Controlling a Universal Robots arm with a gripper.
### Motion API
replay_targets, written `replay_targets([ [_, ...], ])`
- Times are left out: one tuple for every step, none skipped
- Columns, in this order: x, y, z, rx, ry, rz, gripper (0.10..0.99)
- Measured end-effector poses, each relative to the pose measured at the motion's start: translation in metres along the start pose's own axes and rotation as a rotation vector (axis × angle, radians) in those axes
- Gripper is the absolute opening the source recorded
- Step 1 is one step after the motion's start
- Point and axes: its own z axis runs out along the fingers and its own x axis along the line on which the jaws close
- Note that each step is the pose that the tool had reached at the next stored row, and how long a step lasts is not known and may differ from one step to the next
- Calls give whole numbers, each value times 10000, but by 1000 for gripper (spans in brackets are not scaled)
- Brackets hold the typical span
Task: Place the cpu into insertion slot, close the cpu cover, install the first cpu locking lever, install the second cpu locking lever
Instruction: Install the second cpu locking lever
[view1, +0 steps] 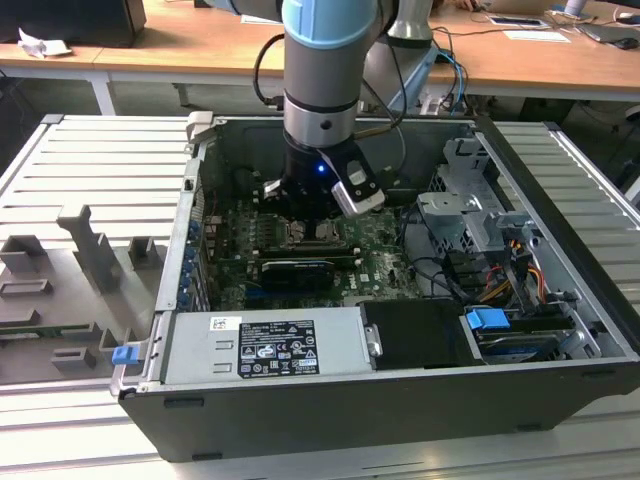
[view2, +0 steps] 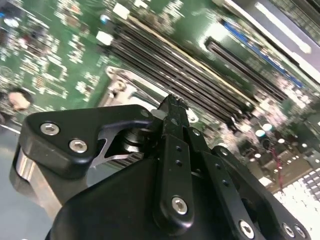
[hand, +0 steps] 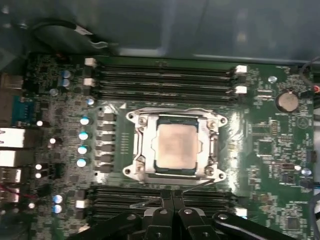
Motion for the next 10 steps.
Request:
replay_targets([
  [40,2,5,-2,-2,0,106],
  [51,2,18,-4,-2,-2,106],
  [60,0,35,-8,0,-8,106],
  [66,-2,52,-16,0,-17,106],
  [77,-3,71,-37,1,-31,106],
  [86,-5,79,-73,2,-40,106],
  [104,-9,86,-181,-3,-43,106],
  [119,-16,89,-280,-8,-43,106],
  [124,-27,95,-431,-15,-51,106],
  [131,-34,100,-507,-18,-50,106],
])
